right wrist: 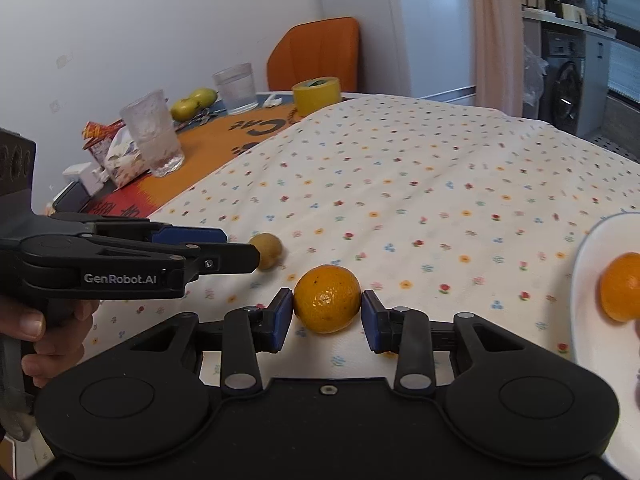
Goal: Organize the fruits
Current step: 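Grasp a large orange with the right tool while left grasps a yellow-green plum, then carry the large orange and the yellow-green plum over the white plate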
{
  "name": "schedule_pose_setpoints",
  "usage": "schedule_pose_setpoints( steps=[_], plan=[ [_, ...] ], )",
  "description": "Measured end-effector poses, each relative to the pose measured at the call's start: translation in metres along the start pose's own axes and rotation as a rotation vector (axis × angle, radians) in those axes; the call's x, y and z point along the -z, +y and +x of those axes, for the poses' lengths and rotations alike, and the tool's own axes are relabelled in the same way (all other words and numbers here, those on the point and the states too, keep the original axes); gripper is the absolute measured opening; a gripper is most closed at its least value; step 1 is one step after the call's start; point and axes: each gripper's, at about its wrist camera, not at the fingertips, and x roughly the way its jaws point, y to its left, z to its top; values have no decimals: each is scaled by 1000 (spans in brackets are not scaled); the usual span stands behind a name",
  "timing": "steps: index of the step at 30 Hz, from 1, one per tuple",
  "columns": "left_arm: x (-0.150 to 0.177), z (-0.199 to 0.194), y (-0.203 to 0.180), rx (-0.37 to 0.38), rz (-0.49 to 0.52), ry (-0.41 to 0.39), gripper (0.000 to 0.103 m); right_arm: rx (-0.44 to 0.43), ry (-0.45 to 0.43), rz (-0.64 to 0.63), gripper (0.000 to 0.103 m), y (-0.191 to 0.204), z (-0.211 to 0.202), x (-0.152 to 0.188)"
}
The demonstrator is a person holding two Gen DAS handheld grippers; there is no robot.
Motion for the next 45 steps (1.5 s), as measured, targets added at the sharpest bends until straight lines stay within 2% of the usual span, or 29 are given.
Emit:
schedule_pose_setpoints(
  steps=[7, 11, 19, 32, 45],
  plan=[
    [-3, 13, -9, 13, 9, 19, 38, 33, -24, 31, 35, -16, -15, 3],
    [-4, 21, -14, 7, 15, 33, 23, 61, -35, 55, 35, -26, -24, 7],
    [-7, 10, -29, 18, 30, 5, 23, 110, -79, 105, 35, -45, -44, 14],
    [-17, 6, -82, 95, 107, -28, 23, 178, -142, 158, 35, -73, -81, 24],
    [-21, 11, -124, 163, 154, -40, 23, 252, -167, 205, 35, -99, -112, 39]
  ],
)
